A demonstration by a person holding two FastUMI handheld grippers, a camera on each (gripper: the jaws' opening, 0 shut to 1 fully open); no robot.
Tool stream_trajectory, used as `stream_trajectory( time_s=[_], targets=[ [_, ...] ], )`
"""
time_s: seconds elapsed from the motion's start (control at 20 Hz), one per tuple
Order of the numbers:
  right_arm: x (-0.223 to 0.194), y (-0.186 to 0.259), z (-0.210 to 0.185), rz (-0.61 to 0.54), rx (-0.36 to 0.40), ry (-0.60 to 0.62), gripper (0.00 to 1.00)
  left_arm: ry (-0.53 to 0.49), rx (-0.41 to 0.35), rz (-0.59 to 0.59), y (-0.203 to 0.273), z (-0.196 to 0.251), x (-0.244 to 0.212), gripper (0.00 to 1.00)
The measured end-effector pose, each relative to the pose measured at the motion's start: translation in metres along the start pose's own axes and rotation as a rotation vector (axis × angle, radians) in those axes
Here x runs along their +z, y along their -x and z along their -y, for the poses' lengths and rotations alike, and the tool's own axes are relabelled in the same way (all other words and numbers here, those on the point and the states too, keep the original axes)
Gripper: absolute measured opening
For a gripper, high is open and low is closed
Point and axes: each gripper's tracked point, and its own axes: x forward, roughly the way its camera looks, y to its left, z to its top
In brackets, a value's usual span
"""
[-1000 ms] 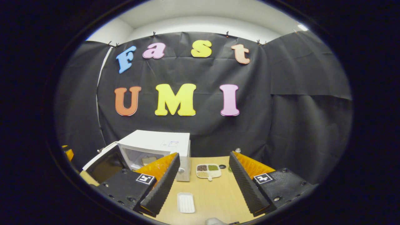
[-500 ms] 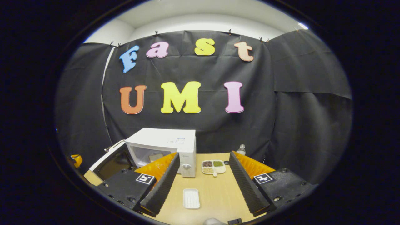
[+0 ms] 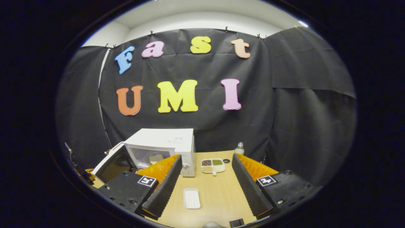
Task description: Open the microwave oven with the left hand, put the food in, and close the microwave oven.
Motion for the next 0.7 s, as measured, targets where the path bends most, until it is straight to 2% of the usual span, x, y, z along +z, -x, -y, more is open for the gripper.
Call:
stream_trajectory(
  time_s=[0.05, 0.1, 0.2, 0.25, 0.3, 0.35, 0.4, 0.7],
  targets=[
    [-0.001, 0.002, 0.002, -0.005, -0.006, -0.006, 1.00, -0.022, -0.012, 0.000, 0.003, 0.005, 0.001, 0.00],
    [-0.003, 0.004, 0.005, -0.008, -0.011, -0.010, 0.92, -0.024, -0.037, 0.002, 0.002, 0.010, 0.002, 0.00],
    [-0.004, 0.007, 0.009, -0.010, -0.023, -0.018, 0.92, -0.022, -0.073, 0.008, 0.003, 0.023, 0.001, 0.00],
    [-0.001, 0.008, 0.009, -0.002, -0.023, -0.023, 1.00, -0.015, -0.082, 0.004, 0.003, 0.031, 0.001, 0.10],
    [-0.002, 0.007, 0.008, -0.005, -0.025, -0.021, 1.00, -0.006, -0.105, 0.004, 0.003, 0.039, 0.002, 0.00],
    [-0.003, 0.007, 0.007, -0.009, -0.019, -0.018, 1.00, 0.002, -0.128, 0.008, 0.003, 0.049, 0.004, 0.00],
    [-0.003, 0.007, 0.005, -0.012, -0.018, -0.019, 0.92, 0.006, -0.147, 0.010, 0.004, 0.060, 0.006, 0.00],
    [-0.008, 0.004, -0.002, -0.030, 0.000, -0.007, 0.92, 0.035, -0.262, 0.038, -0.001, 0.121, 0.022, 0.00]
  ],
)
